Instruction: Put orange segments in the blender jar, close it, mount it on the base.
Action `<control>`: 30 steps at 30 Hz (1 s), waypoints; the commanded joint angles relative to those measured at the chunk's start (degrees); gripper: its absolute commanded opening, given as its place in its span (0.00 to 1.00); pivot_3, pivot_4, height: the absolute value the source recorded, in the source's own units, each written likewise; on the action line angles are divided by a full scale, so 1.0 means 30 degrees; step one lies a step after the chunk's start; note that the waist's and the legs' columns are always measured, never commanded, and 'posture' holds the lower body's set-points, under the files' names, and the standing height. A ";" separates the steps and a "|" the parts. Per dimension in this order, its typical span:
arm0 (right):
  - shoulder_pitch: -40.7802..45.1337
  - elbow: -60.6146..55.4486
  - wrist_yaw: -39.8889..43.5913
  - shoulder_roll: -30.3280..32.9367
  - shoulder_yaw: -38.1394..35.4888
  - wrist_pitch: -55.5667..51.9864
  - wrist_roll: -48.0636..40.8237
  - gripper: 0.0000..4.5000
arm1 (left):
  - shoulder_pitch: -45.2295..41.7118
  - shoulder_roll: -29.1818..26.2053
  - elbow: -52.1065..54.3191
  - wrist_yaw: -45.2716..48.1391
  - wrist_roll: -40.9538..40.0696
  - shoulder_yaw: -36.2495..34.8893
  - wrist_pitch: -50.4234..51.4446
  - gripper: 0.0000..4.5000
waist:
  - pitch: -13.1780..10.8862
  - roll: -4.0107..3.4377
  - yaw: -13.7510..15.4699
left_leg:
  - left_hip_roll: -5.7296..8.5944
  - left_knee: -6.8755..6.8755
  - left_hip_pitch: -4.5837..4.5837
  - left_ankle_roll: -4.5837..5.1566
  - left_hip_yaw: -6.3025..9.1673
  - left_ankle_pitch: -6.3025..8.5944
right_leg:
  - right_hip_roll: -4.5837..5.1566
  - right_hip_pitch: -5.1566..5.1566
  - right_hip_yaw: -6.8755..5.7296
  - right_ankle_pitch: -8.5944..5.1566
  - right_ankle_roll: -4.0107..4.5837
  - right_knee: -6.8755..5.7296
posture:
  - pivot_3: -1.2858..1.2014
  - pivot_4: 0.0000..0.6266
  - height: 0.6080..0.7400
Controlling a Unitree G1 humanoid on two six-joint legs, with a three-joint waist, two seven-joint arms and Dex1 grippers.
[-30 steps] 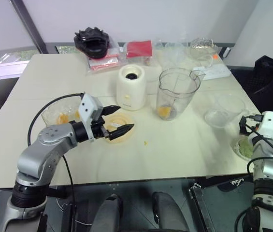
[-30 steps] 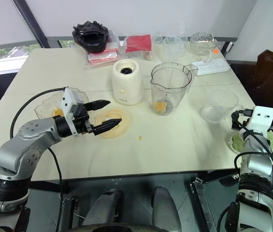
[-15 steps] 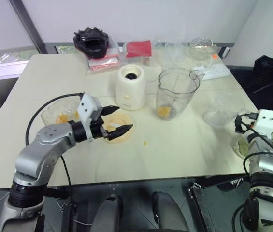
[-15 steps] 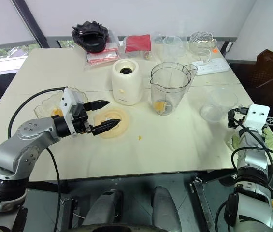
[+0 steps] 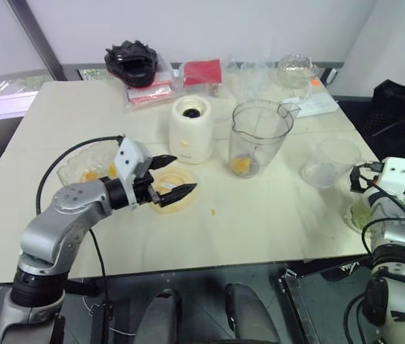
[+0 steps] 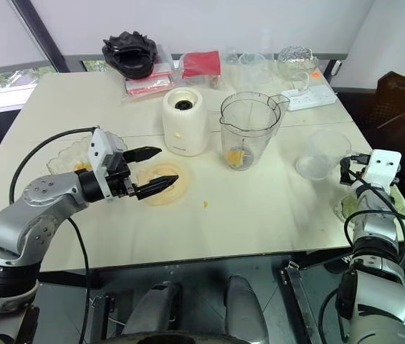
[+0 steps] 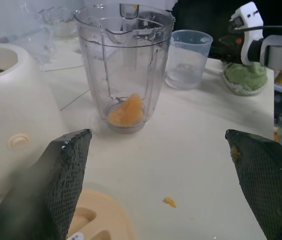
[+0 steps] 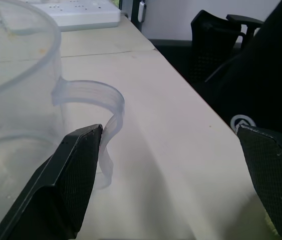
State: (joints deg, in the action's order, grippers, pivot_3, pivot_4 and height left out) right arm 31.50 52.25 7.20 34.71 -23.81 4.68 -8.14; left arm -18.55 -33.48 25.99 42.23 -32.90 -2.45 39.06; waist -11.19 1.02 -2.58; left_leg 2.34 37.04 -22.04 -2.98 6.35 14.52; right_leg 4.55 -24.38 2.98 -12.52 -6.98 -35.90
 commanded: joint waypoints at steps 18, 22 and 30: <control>0.1867 0.2329 0.0196 0.0440 0.0377 0.1884 -0.0085 0.79 | -0.0346 -0.0529 0.0877 -0.0176 -0.0006 -0.0176 -0.0348 1.00 | -0.0002 0.0002 -0.0035 | 0.0000 -0.0005 0.0000 0.0000 -0.0001 0.0000 | 0.0000 0.0000 0.0002 0.0001 -0.0002 0.0007 | 0.52 0.24 1.00; 0.1760 0.2173 0.0347 0.0370 0.0462 0.1906 -0.0175 0.79 | -0.0365 -0.0549 0.0826 -0.0164 0.0073 -0.0081 -0.0417 1.00 | -0.0002 0.0002 -0.0023 | 0.0000 -0.0004 -0.0004 0.0000 -0.0001 0.0000 | 0.0000 0.0000 0.0003 0.0001 -0.0002 0.0011 | 0.52 0.24 1.00; 0.1464 0.1770 0.0278 0.0334 0.0469 0.1801 -0.0188 0.37 | -0.0453 -0.0499 0.0692 -0.0167 0.0111 0.0069 -0.0561 1.00 | -0.0002 0.0002 -0.0021 | 0.0000 -0.0005 -0.0004 0.0000 -0.0002 0.0000 | 0.0000 0.0001 0.0003 0.0001 -0.0002 0.0016 | 0.52 0.24 1.00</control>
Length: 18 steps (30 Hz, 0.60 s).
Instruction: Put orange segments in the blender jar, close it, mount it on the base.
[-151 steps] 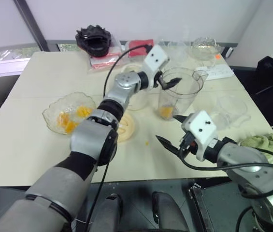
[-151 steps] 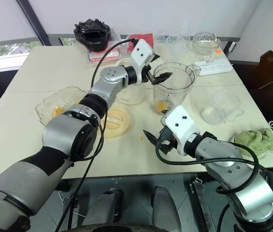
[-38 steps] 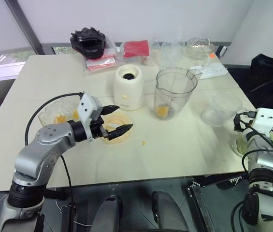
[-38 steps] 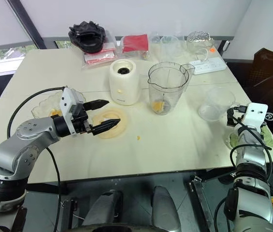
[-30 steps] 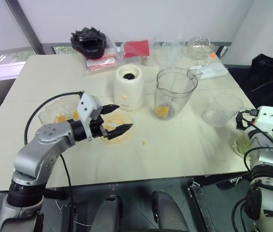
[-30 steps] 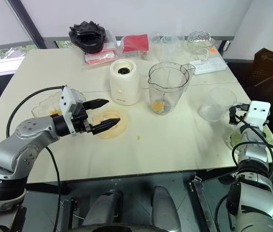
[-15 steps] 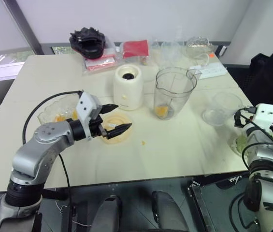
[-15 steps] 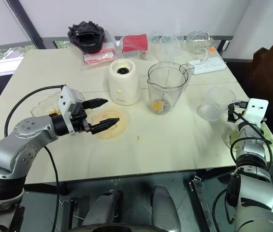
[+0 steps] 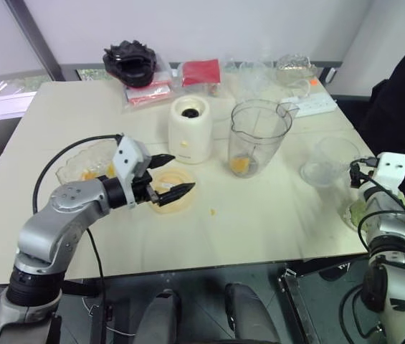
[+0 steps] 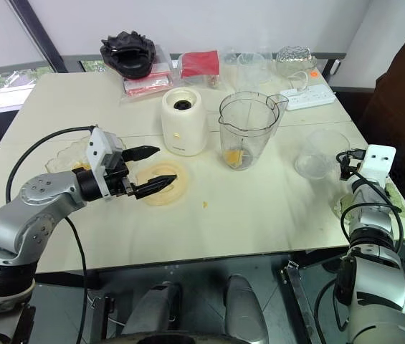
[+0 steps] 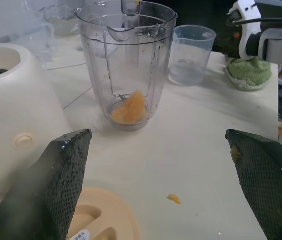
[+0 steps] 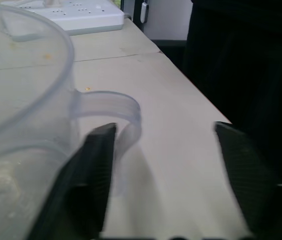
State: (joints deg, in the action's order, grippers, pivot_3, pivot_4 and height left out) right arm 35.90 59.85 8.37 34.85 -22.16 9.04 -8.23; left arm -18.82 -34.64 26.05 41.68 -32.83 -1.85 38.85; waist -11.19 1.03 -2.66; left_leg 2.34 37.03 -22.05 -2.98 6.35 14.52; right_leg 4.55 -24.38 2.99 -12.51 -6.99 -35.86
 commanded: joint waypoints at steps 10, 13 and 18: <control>-0.0558 -0.1739 -0.0156 0.0016 -0.0082 0.0013 -0.0291 0.37 | -0.0342 -0.0140 0.0637 -0.0039 0.0036 -0.0059 -0.0596 1.00 | 0.0000 0.0000 0.0016 | 0.0001 -0.0002 -0.0005 0.0000 0.0002 0.0000 | 0.0000 0.0004 0.0001 0.0004 -0.0007 0.0016 | 0.52 0.24 1.00; -0.0808 -0.2124 -0.0219 -0.0142 -0.0075 -0.0122 -0.0360 0.37 | -0.0342 -0.0151 0.0609 -0.0025 0.0050 -0.0050 -0.0619 1.00 | 0.0000 0.0000 0.0017 | 0.0001 -0.0001 -0.0005 0.0000 0.0002 0.0000 | 0.0001 0.0004 0.0001 0.0007 -0.0011 0.0016 | 0.52 0.24 1.00; -0.1097 -0.2549 -0.0197 -0.0217 -0.0119 -0.0380 -0.0490 0.37 | -0.0375 -0.0119 0.0638 -0.0070 0.0080 0.0038 -0.0620 1.00 | 0.0000 0.0000 0.0016 | 0.0000 -0.0002 -0.0005 0.0000 0.0002 0.0000 | 0.0000 0.0003 0.0001 0.0009 -0.0016 0.0017 | 0.52 0.24 1.00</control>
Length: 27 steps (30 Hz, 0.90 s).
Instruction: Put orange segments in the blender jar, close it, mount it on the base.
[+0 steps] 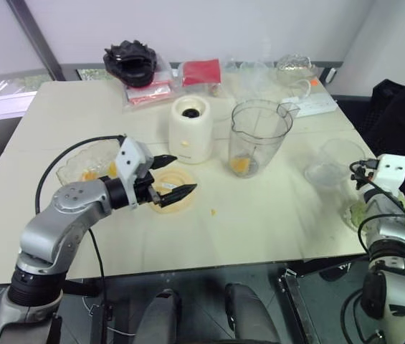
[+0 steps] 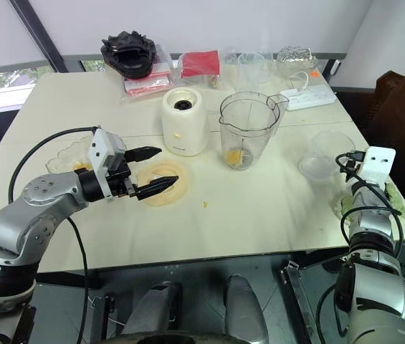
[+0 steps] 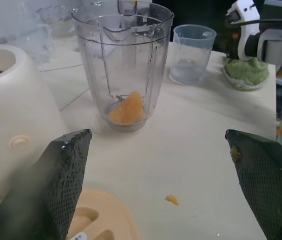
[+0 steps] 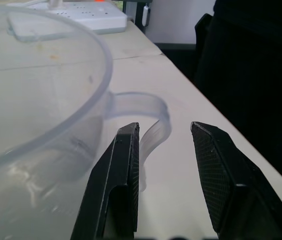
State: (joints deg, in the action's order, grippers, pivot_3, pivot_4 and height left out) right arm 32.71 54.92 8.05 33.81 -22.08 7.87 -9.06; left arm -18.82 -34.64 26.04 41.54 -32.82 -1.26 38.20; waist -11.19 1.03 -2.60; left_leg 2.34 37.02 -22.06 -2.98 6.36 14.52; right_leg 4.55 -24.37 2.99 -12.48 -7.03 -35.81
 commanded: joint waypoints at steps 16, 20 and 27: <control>-0.0183 -0.1023 -0.0189 0.0206 -0.0169 -0.0137 -0.0399 0.01 | -0.0568 -0.0093 0.0310 0.0136 0.0292 0.0055 -0.0696 1.00 | 0.0000 0.0003 0.0014 | 0.0004 0.0001 0.0000 0.0000 0.0006 0.0000 | 0.0000 0.0036 0.0000 0.0006 -0.0002 0.0056 | 0.52 0.24 1.00; -0.0288 -0.1121 -0.0207 0.0171 -0.0192 -0.0115 -0.0467 0.01 | -0.0586 -0.0086 0.0250 0.0183 0.0352 0.0090 -0.0814 1.00 | 0.0000 0.0002 0.0018 | 0.0004 0.0002 0.0001 0.0000 0.0006 0.0000 | 0.0001 0.0041 0.0000 0.0009 -0.0002 0.0064 | 0.52 0.24 1.00; -0.0784 -0.1607 -0.0456 -0.0183 -0.0250 -0.0126 -0.0629 0.01 | -0.0688 -0.0076 0.0115 0.0385 0.0479 0.0135 -0.0929 1.00 | 0.0000 0.0003 0.0019 | 0.0004 0.0000 0.0001 0.0000 0.0007 0.0000 | 0.0000 0.0054 -0.0001 0.0012 -0.0004 0.0086 | 0.52 0.24 1.00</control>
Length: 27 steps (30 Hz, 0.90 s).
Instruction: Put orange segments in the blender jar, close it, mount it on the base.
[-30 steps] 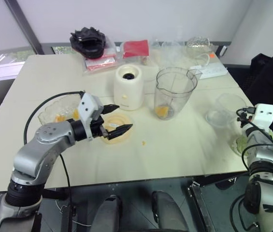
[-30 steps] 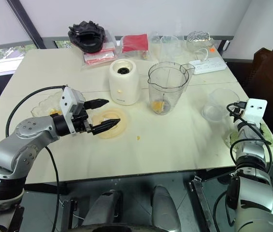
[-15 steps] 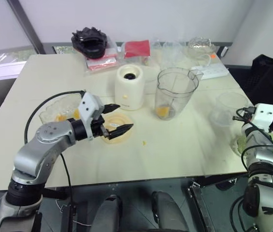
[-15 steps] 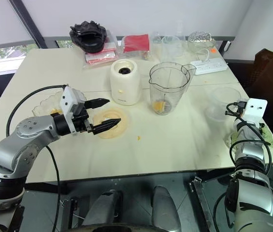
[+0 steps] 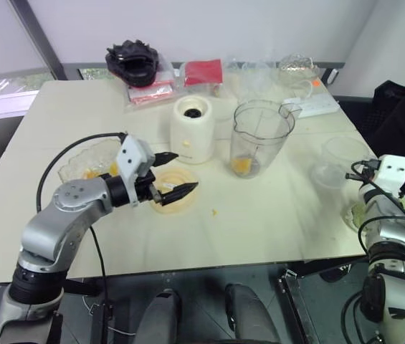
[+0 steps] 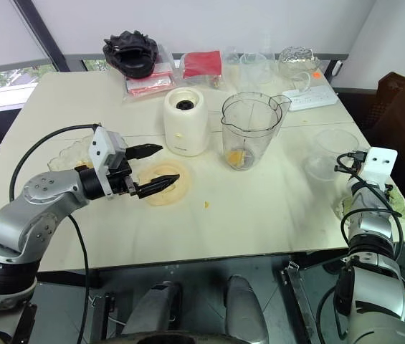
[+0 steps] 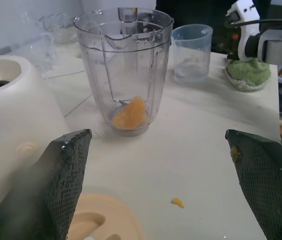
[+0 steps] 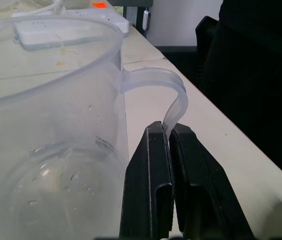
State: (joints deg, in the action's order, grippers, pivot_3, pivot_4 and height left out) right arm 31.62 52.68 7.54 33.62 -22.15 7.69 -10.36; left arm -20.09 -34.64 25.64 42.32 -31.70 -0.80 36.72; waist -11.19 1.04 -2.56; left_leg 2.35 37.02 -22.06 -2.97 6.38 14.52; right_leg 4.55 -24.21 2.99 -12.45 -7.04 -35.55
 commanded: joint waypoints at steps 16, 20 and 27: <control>-0.5799 -1.0437 -0.2180 -0.2816 -0.0946 -0.3800 -0.1301 0.01 | -0.0359 0.0222 0.0044 0.0300 0.0329 0.0248 -0.0507 1.00 | 0.0002 -0.0006 0.0012 | -0.0008 -0.0002 0.0011 0.0001 0.0004 0.0001 | -0.0004 0.0007 -0.0002 -0.0012 0.0036 0.0000 | 0.52 0.24 1.00; -0.5647 -1.0441 -0.2243 -0.2704 -0.1048 -0.4137 -0.1297 0.01 | -0.0489 0.0295 -0.0104 0.0382 0.0432 0.0321 -0.0549 1.00 | 0.0002 -0.0006 0.0014 | -0.0008 -0.0005 0.0011 0.0001 0.0004 0.0001 | -0.0004 0.0007 -0.0003 -0.0013 0.0036 0.0002 | 0.52 0.24 1.00; -0.5547 -1.0590 -0.2481 -0.2953 -0.1092 -0.4144 -0.1255 0.01 | -0.0429 0.0258 -0.0066 0.0418 0.0499 0.0319 -0.0612 1.00 | 0.0002 -0.0006 0.0018 | -0.0009 -0.0004 0.0009 0.0001 0.0004 0.0001 | -0.0004 0.0007 -0.0003 -0.0014 0.0037 0.0004 | 0.52 0.24 1.00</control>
State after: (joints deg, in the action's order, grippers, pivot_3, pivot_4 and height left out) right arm 14.78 22.75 0.52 25.08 -24.57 -4.80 -13.96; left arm -20.63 -33.68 24.75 43.50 -30.46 0.91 36.49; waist -11.19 1.02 -2.50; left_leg 2.33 37.01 -22.04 -2.97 6.39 14.53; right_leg 4.54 -24.19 2.98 -12.49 -6.93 -35.54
